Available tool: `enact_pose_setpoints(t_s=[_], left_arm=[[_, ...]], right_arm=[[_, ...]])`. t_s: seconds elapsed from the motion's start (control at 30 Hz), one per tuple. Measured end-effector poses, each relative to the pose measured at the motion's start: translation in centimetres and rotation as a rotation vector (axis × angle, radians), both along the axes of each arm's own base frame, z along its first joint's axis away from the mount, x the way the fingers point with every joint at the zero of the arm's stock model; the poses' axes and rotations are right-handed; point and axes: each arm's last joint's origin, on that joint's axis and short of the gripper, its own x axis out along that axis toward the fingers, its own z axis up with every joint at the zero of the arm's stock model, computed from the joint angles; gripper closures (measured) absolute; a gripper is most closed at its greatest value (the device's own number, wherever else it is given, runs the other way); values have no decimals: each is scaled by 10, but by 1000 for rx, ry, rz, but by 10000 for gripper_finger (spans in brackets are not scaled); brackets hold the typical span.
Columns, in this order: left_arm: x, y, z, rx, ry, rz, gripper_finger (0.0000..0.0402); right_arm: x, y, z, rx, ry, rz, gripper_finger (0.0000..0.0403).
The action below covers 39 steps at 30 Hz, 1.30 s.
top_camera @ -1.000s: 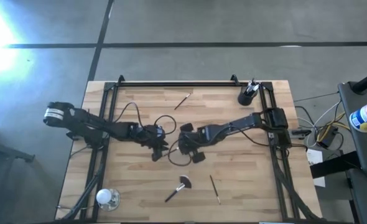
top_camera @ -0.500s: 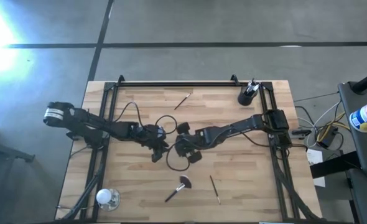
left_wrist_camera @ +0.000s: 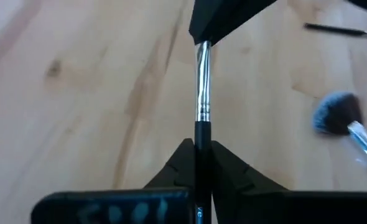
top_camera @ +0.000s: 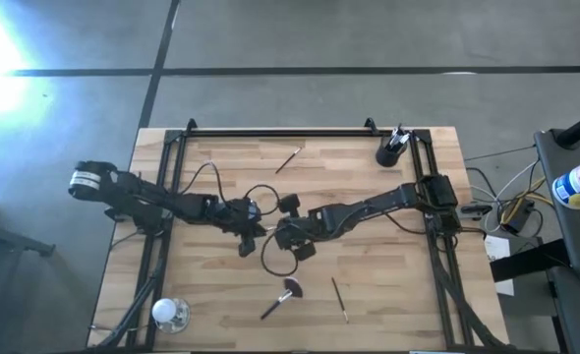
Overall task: Put items in baskets/containers
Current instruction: Put the foundation brush into the pen holder
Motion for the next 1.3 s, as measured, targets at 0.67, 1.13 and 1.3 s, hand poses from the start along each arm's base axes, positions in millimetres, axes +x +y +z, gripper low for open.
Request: enact_pose_setpoints(t_s=[0.67,1.13,1.3], left_arm=[[-13,3,-6,103,-659,-14,383],[39,-5,22,116,-793,-217,383],[44,-6,20,114,-788,-224,383]], right_arm=[[-94,-16,8,452,-797,-181,265],[-101,-12,11,622,-990,15,208],[-99,-9,16,637,-988,78,228]])
